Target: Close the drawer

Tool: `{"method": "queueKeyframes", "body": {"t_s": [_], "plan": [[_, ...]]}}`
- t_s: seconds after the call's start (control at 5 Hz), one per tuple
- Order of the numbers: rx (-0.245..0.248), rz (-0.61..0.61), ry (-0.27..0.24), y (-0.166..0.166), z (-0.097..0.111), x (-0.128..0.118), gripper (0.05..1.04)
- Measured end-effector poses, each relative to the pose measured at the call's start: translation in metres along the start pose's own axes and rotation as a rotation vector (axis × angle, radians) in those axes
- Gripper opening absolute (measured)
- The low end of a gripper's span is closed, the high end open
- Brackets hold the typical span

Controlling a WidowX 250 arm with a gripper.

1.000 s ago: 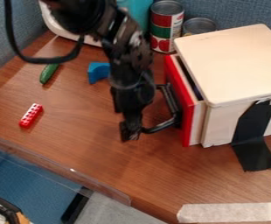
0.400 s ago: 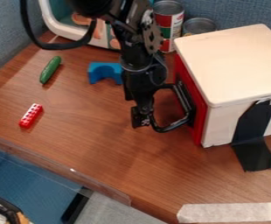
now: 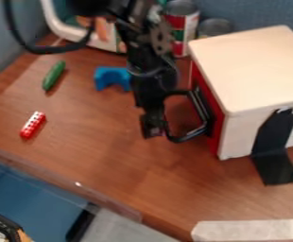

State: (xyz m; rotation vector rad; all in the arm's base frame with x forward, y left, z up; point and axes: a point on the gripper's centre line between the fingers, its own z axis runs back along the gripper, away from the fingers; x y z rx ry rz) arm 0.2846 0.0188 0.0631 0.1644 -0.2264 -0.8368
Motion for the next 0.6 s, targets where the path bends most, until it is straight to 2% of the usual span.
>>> {"method": "queueKeyframes", "body": {"t_s": [0.2,0.4,0.6], "plan": [[-0.015,0.12,0.025,0.018,0.022,-0.044,1.001],[-0.087,0.22,0.065,0.026,0.043,-0.085,1.001],[-0.136,0.303,0.09,0.028,0.062,-0.121,1.0]]}}
